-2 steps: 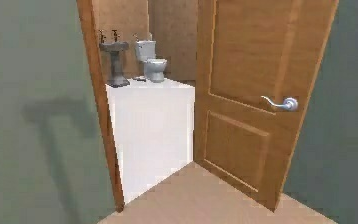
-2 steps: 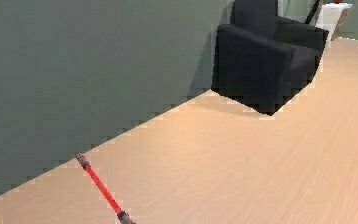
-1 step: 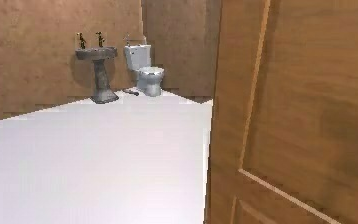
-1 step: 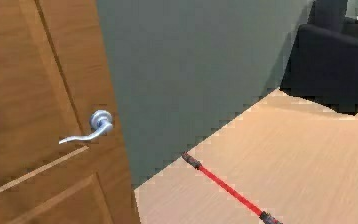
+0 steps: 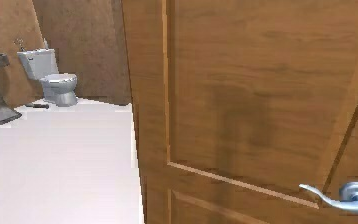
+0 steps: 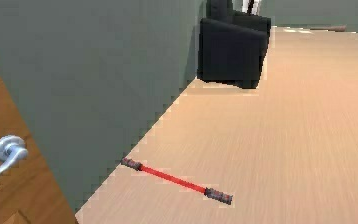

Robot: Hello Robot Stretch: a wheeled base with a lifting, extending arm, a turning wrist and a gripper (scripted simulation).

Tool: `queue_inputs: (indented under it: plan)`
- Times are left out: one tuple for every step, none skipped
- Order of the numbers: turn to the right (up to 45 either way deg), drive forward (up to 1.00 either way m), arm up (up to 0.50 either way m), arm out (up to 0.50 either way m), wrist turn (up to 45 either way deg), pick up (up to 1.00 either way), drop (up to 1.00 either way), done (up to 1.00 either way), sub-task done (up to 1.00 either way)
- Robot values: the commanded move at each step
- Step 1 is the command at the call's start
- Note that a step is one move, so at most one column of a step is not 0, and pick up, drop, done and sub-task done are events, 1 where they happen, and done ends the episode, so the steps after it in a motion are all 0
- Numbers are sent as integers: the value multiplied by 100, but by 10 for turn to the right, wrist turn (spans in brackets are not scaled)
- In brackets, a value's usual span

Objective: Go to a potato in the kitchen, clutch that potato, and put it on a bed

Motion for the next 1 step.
queue_inputs:
  plan:
    - [0, 5, 0, 0, 0, 0, 0, 0, 0]
